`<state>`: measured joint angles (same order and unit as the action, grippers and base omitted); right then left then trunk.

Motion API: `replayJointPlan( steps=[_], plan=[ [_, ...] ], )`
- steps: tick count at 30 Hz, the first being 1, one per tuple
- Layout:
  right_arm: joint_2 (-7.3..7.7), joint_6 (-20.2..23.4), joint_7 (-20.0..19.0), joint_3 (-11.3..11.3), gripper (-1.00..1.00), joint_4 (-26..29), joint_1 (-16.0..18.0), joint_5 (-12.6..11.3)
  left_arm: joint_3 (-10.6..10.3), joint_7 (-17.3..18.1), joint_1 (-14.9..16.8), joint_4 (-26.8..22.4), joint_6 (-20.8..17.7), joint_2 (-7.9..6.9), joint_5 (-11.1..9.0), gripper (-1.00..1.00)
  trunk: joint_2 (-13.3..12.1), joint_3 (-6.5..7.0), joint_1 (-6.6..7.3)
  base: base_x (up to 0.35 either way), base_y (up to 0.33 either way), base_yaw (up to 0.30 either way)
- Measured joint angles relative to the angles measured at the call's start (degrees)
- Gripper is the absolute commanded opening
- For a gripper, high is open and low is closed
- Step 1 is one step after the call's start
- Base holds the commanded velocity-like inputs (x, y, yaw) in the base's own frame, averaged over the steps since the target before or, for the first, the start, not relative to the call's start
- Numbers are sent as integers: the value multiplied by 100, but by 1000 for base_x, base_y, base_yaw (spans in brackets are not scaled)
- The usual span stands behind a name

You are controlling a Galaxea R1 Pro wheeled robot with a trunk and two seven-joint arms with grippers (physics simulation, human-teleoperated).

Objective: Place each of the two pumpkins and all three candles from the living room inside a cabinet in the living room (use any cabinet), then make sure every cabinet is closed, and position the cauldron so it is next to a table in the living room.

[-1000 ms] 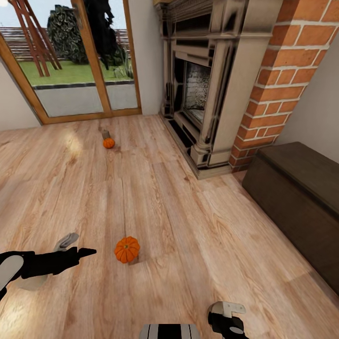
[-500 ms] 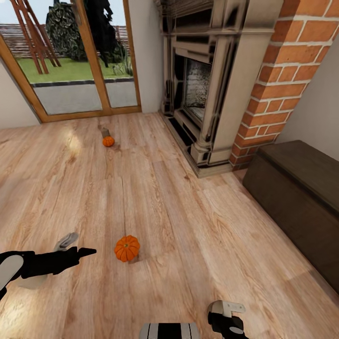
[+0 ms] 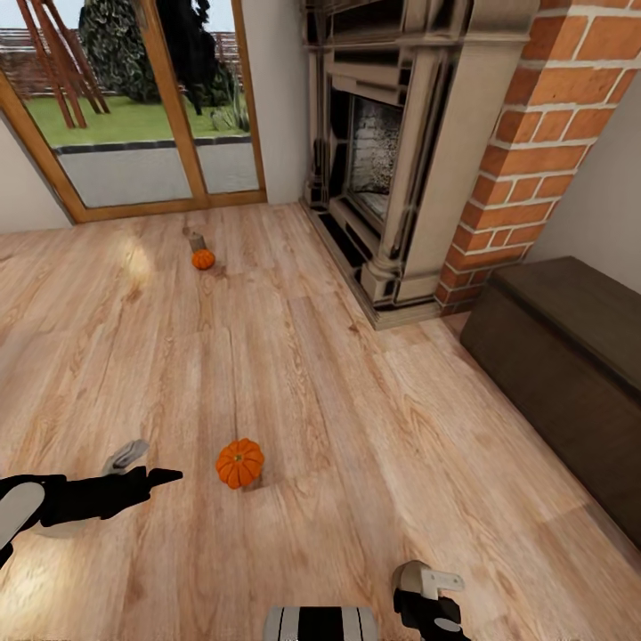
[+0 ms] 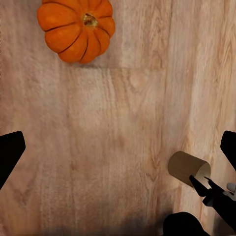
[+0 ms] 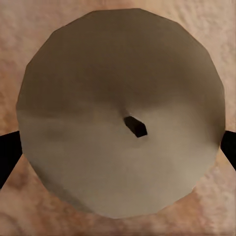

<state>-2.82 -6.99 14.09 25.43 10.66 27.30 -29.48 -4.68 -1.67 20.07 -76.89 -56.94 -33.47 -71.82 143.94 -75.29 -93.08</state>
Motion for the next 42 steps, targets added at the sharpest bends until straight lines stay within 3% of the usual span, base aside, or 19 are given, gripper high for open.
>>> replayJointPlan(
  steps=[20, 21, 33, 42],
  plan=[
    [-3, -104, 0, 0, 100, -29, 0, -1, 9, 0, -1, -1, 0, -5, -2, 100, 2, -23, -2, 0, 0, 0],
    [-2, -104, 0, 1, -100, -28, 0, -1, 9, 0, 0, -2, 0, -5, -2, 100, 2, -23, -2, 0, 0, 0],
    [-4, -104, 0, 0, -100, -26, 0, 6, 8, 0, 0, -6, 0, -3, -2, 100, 2, -23, -2, 0, 0, 0],
    [-3, -103, -3, 4, -100, -26, 0, 7, 9, 0, -5, -5, 0, -5, -4, 100, -10, 176, 21, 0, 0, 0]
  ],
)
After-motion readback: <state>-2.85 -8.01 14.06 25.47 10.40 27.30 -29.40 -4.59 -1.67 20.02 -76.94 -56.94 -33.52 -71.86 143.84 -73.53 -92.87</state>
